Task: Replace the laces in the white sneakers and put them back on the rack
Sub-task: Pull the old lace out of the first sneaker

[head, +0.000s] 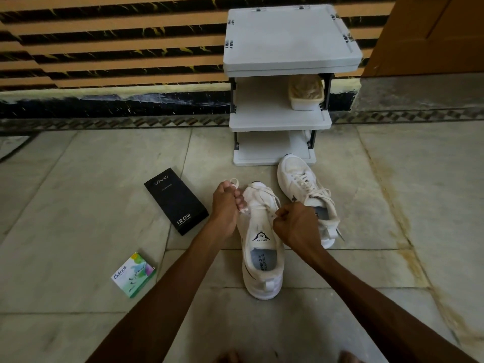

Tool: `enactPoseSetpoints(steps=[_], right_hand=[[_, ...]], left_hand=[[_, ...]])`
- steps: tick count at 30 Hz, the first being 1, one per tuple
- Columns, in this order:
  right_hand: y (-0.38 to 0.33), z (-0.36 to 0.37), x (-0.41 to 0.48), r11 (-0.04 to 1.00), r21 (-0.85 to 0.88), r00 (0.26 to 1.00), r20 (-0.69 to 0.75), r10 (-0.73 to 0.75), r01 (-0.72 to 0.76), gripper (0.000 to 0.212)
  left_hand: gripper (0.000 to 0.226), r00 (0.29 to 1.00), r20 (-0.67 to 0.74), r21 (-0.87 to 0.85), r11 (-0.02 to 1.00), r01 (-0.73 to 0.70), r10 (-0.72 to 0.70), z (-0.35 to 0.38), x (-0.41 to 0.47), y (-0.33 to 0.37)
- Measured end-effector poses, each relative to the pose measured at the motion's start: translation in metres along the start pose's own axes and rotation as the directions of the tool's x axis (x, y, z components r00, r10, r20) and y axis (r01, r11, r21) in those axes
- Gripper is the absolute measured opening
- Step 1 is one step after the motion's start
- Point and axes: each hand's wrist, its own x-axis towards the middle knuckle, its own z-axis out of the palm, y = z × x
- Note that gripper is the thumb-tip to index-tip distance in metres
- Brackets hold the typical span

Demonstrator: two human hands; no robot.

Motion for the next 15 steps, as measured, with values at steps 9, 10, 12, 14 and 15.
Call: enactPoseSetpoints(steps=[9,10,12,14,15], right_hand=[[-0.006,0.001,0.012,0.945,-0.158,0.948,0.193,-0.254,0.286,0.042],[-0.009,0.002,0.016,0.926,-0.201,0.933,0.238,-0.27,0.319,0.046],[-0.013,0.004,0.021,0.885,-0.285,0.904,0.332,-0.269,0.368,0.05],[-0.015,0.007,0.027,0.856,-0.339,0.886,0.391,-0.25,0.391,0.054],[-0.015,0.008,0.029,0.842,-0.358,0.877,0.413,-0.245,0.403,0.054]], left_hand=[[0.049,0.994,-0.084,0.809,0.587,0.03,0.065,-0.02,0.013,0.011],[0.052,0.998,-0.054,0.861,0.508,0.028,0.035,-0.02,0.007,0.009],[0.057,0.999,0.035,0.909,0.417,-0.03,-0.005,-0.022,-0.005,0.005],[0.066,0.989,0.148,0.947,0.292,-0.138,-0.013,-0.027,-0.013,0.001],[0.069,0.982,0.191,0.951,0.252,-0.181,-0.013,-0.028,-0.019,0.001]])
